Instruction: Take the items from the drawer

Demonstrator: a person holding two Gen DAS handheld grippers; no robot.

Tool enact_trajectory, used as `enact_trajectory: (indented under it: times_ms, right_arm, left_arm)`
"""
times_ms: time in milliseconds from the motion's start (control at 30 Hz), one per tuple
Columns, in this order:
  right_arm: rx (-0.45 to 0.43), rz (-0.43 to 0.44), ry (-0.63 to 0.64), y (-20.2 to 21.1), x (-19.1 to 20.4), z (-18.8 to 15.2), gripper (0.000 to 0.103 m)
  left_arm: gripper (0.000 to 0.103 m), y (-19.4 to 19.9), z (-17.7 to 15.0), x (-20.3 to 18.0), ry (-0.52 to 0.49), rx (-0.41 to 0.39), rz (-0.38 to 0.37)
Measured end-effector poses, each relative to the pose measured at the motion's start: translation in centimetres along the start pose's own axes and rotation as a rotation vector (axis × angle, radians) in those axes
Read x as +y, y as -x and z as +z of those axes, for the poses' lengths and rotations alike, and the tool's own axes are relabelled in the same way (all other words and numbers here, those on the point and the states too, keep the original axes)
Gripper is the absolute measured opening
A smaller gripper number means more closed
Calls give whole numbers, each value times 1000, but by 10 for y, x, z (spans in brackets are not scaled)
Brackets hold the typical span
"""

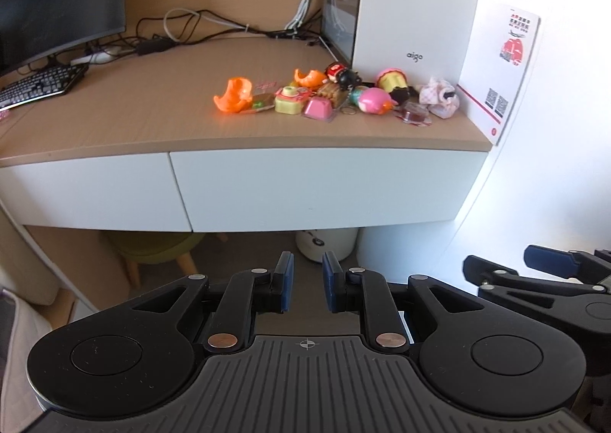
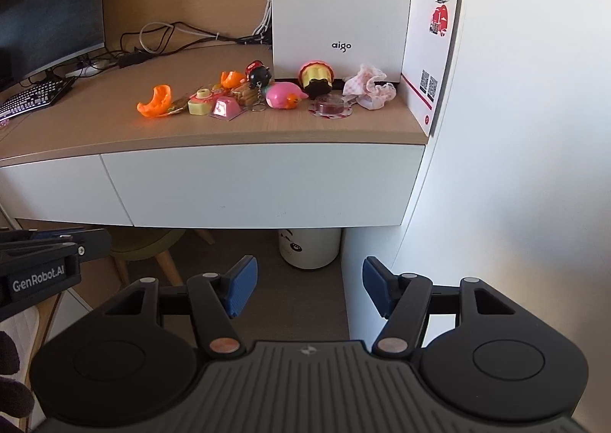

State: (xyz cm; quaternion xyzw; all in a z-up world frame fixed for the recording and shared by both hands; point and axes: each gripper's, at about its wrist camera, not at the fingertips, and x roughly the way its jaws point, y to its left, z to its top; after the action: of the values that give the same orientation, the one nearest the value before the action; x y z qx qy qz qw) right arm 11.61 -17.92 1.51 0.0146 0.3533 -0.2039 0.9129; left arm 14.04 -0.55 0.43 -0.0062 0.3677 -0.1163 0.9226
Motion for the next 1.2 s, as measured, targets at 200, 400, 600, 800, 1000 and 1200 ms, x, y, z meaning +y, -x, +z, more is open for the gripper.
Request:
enact_trajectory:
  times_ms: [200, 400, 600, 800, 1000, 1200]
  right_arm:
    - [2, 27, 13, 3, 2, 5, 62]
    - [0, 46, 19, 6, 1, 10, 62]
    - [5, 54, 21, 7, -1, 8, 62]
    - [3, 58, 23, 9, -1, 7, 62]
    - [4, 64, 21, 9, -1, 7, 62]
    - [4, 69, 18, 10, 0, 7, 62]
  left_arm:
    - [19, 1, 0, -5, -7, 25, -3]
    - [19, 0, -1, -9, -1, 33, -2]
    - [19, 2, -2, -11, 0, 30, -1]
    - [19, 4, -2, -12, 8, 29, 4]
    - [19, 5, -1, -11, 11, 25, 11]
    - [19, 4, -1, -12, 8, 28, 7]
